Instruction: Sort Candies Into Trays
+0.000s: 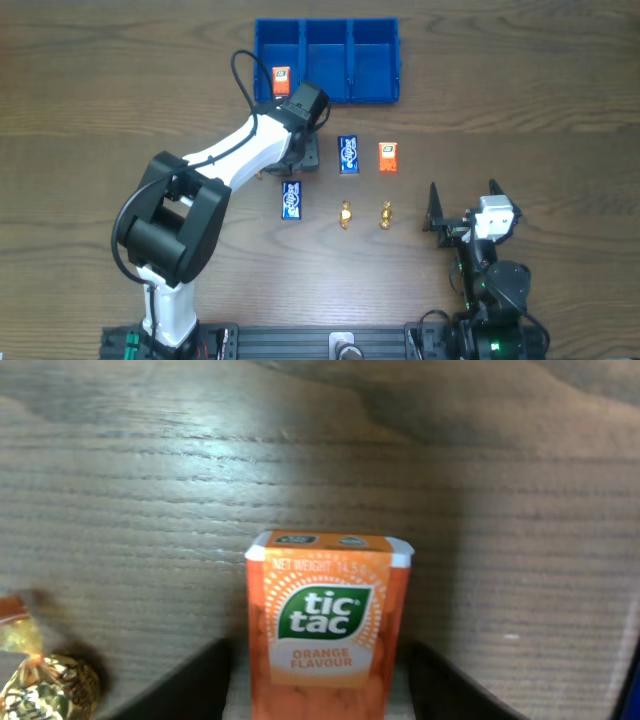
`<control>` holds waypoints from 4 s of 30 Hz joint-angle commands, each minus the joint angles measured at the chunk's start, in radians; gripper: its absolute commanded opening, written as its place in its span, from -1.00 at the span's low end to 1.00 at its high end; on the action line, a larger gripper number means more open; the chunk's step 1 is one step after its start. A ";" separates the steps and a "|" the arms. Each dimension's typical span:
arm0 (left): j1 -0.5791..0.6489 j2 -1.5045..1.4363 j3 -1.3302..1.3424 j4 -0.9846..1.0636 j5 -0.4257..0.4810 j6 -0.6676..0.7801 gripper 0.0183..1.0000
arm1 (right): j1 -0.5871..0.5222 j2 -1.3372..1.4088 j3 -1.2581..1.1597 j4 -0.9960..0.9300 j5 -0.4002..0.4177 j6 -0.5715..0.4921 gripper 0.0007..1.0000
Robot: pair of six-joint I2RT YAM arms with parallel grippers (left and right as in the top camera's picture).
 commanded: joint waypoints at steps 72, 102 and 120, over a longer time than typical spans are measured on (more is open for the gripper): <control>-0.336 0.445 0.810 -0.350 -0.029 -0.175 0.90 | -0.005 -0.005 -0.003 -0.003 -0.004 -0.015 1.00; -0.267 0.461 1.170 -0.495 -0.176 -0.085 -0.33 | -0.005 -0.005 -0.003 -0.003 -0.004 -0.015 1.00; 0.172 0.298 1.041 -0.498 -0.103 0.188 -0.33 | -0.005 -0.005 -0.003 -0.003 -0.004 -0.015 1.00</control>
